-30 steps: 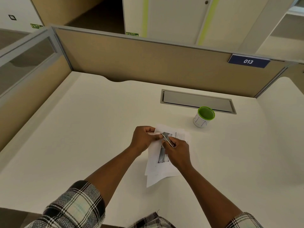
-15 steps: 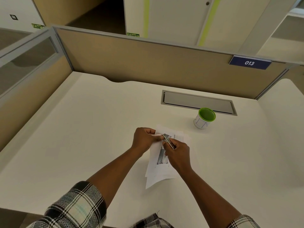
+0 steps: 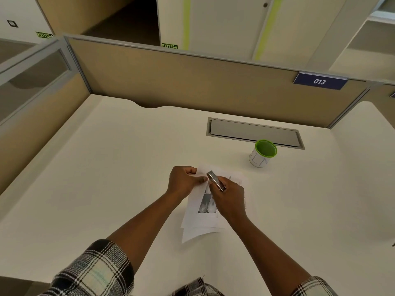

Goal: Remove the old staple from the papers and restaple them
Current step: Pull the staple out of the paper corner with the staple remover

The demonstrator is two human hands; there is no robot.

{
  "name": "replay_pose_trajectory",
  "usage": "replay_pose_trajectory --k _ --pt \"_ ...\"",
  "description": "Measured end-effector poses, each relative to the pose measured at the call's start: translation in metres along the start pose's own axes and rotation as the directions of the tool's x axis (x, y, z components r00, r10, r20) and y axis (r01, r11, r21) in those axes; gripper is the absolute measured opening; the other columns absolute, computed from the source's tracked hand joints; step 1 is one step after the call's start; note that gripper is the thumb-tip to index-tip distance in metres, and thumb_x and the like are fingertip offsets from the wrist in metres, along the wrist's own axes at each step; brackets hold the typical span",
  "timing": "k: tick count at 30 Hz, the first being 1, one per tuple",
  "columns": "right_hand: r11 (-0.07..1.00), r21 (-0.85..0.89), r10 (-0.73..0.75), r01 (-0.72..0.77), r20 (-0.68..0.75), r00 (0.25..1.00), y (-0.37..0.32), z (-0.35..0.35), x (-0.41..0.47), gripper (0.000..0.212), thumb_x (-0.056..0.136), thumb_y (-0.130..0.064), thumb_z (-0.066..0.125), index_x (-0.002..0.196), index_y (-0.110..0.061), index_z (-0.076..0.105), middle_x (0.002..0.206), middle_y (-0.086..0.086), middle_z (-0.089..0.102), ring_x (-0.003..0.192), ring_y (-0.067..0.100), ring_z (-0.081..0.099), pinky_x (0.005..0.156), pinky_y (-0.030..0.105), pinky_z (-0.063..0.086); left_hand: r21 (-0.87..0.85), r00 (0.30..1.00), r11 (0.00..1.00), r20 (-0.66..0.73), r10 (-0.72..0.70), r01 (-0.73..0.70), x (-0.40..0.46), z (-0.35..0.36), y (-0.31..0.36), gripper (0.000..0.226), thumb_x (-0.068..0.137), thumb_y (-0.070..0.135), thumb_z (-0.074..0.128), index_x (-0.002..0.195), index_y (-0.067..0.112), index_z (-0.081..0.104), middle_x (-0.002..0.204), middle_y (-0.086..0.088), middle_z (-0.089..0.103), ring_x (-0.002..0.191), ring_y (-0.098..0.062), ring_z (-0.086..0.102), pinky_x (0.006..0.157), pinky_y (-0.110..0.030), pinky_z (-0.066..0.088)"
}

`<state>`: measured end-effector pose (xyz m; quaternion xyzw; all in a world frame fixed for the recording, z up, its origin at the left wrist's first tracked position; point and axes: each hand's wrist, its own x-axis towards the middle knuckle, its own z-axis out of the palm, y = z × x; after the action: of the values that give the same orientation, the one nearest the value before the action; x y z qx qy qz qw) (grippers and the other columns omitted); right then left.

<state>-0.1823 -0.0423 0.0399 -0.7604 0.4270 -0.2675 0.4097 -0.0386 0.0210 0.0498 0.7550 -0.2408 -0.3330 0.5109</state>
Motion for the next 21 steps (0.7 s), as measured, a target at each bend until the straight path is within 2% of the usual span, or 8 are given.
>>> replay_pose_trajectory --k 3,5,8,11,13,16,18,21 --pt "0.994 0.061 0.091 -0.091 0.001 0.996 0.005 -0.004 0.000 0.011 0.084 -0.020 0.061 0.074 -0.016 0.065 0.067 0.004 0.066 0.061 0.018 0.061 0.056 0.027 0.045 0.037 0.999 0.999 0.009 0.033 -0.034 -0.001 -0.002 0.002 0.022 0.071 0.022 0.085 0.089 0.012 0.076 0.091 -0.003 0.075 0.080 -0.023 0.071 0.075 -0.037 0.060" --pt "0.991 0.081 0.110 -0.111 0.007 0.994 0.010 -0.009 0.000 0.008 0.085 -0.021 0.064 0.078 -0.021 0.068 0.069 -0.002 0.068 0.064 0.015 0.065 0.059 0.023 0.047 0.112 0.996 0.990 0.034 0.082 -0.086 0.000 -0.002 0.001 0.024 0.074 0.023 0.083 0.092 0.011 0.075 0.094 -0.003 0.074 0.082 -0.023 0.069 0.073 -0.034 0.058" --pt "0.987 0.104 0.127 -0.125 -0.006 0.992 0.015 -0.018 0.004 0.008 0.087 -0.032 0.064 0.083 -0.027 0.068 0.070 -0.006 0.069 0.062 0.007 0.065 0.054 0.012 0.044 0.222 0.989 0.965 0.078 0.126 -0.141 0.003 -0.005 -0.001 0.021 0.078 0.023 0.079 0.093 0.010 0.072 0.093 0.001 0.071 0.078 -0.017 0.065 0.063 -0.017 0.048" --pt "0.984 0.103 0.151 -0.145 -0.061 0.987 0.024 -0.030 0.011 0.017 0.091 -0.037 0.061 0.087 -0.023 0.068 0.071 -0.005 0.069 0.059 0.003 0.063 0.052 0.006 0.041 0.320 0.974 0.922 0.122 0.188 -0.218 0.007 -0.010 -0.001 0.010 0.079 0.019 0.077 0.085 0.015 0.070 0.084 0.005 0.067 0.069 -0.006 0.059 0.054 -0.006 0.040" --pt "0.983 0.081 0.173 -0.166 -0.096 0.980 0.032 -0.039 0.018 0.017 0.093 -0.034 0.058 0.090 -0.021 0.068 0.074 -0.005 0.069 0.061 0.005 0.064 0.053 0.007 0.042 0.385 0.962 0.884 0.161 0.219 -0.265 0.011 -0.013 -0.002 0.009 0.079 0.017 0.075 0.084 0.012 0.070 0.083 0.004 0.068 0.070 -0.008 0.060 0.056 -0.008 0.041" --pt "0.978 0.002 0.209 -0.211 -0.126 0.970 0.047 -0.053 0.031 0.014 0.093 -0.027 0.053 0.093 -0.021 0.066 0.080 -0.007 0.068 0.072 0.012 0.065 0.058 0.016 0.040 0.446 0.946 0.840 0.231 0.226 -0.310 0.017 -0.016 -0.003 0.005 0.077 0.015 0.068 0.078 0.011 0.070 0.074 -0.003 0.069 0.065 -0.019 0.058 0.058 -0.030 0.044" --pt "0.972 -0.060 0.216 -0.227 -0.148 0.965 0.057 -0.061 0.040 0.012 0.093 -0.026 0.052 0.087 -0.024 0.063 0.077 -0.009 0.065 0.074 0.010 0.060 0.060 0.018 0.037 0.486 0.928 0.797 0.278 0.247 -0.357 0.022 -0.020 -0.003 0.006 0.077 0.014 0.067 0.072 0.017 0.066 0.068 0.001 0.066 0.062 -0.018 0.058 0.056 -0.028 0.041" --pt "0.966 -0.146 0.187 -0.214 -0.176 0.966 0.073 -0.071 0.050 0.016 0.094 -0.027 0.054 0.082 -0.019 0.060 0.074 -0.005 0.063 0.070 0.014 0.056 0.059 0.022 0.036 0.535 0.895 0.725 0.349 0.278 -0.433 0.030 -0.025 -0.003 0.008 0.082 0.016 0.067 0.077 0.021 0.068 0.073 0.006 0.069 0.067 -0.011 0.061 0.057 -0.023 0.043"
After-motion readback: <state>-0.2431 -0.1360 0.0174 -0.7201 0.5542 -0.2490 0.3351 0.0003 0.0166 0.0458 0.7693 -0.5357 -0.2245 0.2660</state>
